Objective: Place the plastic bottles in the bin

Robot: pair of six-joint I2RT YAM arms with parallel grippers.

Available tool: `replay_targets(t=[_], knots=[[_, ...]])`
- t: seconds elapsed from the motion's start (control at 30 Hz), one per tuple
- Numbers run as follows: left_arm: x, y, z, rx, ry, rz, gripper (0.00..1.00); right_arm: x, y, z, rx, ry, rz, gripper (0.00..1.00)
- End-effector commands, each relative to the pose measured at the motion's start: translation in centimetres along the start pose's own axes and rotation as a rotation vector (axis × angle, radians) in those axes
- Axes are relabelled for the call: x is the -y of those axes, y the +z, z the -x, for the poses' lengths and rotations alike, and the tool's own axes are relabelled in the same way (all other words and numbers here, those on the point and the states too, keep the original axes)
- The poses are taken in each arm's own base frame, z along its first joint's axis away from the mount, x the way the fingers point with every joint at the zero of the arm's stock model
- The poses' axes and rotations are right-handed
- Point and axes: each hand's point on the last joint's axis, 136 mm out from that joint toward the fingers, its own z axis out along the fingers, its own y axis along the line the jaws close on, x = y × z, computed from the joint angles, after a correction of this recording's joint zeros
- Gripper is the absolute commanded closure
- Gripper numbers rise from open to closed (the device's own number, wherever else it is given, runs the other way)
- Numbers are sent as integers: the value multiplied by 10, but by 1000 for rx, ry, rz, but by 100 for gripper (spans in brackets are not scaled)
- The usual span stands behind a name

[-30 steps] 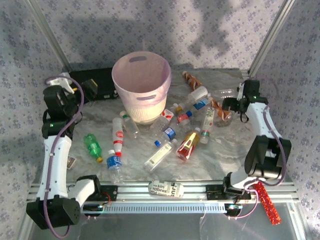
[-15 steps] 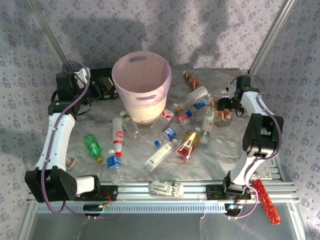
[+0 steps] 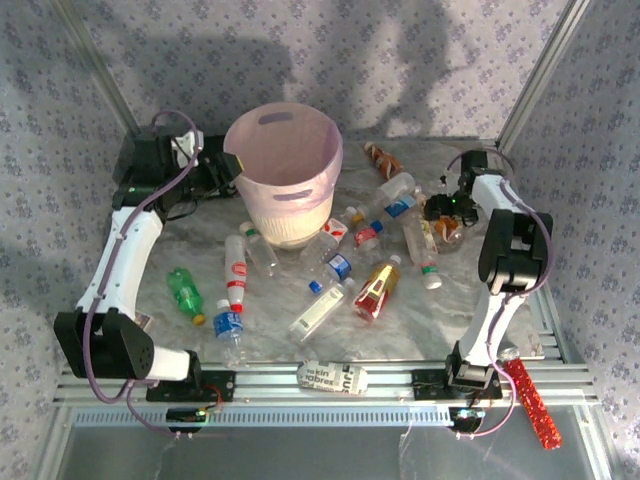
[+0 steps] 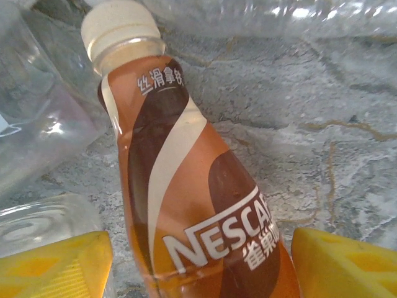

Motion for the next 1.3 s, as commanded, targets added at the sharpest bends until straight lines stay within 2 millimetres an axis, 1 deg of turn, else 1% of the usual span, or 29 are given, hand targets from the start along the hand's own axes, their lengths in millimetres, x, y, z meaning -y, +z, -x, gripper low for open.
replay_targets(t=[0.0,0.1,0.17,0.2,0.23,0.3,0.37,0.47,0.5,0.63,0.77,0.9,0.97,1.1,1.17,1.23,1.27], knots=[[3,-4,5,13,33,13,27,-4,8,-9,-52,-22,15,22],[-1,-1,3,8,28,19,29,-3,18,-14,-87,-22,14,24],[-2,0,3,7,28,20,30,-4,20,-17,-108,-21,28,31],[-2,0,3,9,28,21,30,-5,19,-16,-111,-20,33,32],[-3,1,3,9,29,21,30,-5,18,-15,-106,-19,34,32],[-3,2,3,8,29,21,30,-6,15,-13,-94,-20,31,37],[-4,2,3,10,30,20,31,-6,10,-11,-85,-24,20,38],[-5,4,2,8,25,19,31,-5,1,-9,-74,-30,3,46],[-6,4,2,10,23,20,32,-5,-2,-8,-69,-33,-3,46],[-5,4,2,11,23,17,32,-10,-24,-2,-33,-43,-7,56],[-5,4,2,12,21,15,33,-16,-52,4,10,-61,-26,56],[-5,4,2,11,22,15,33,-25,-90,6,54,-70,-55,57],[-4,3,2,10,25,17,33,-40,-114,10,104,-65,-25,57],[-5,3,2,8,22,22,33,-89,-180,35,293,-112,31,58],[-5,4,1,5,18,21,34,-120,-211,48,376,-153,49,59],[-7,5,1,5,20,26,34,-157,-241,62,458,-203,83,63],[-7,5,0,3,21,26,34,-175,-250,67,488,-229,102,64]])
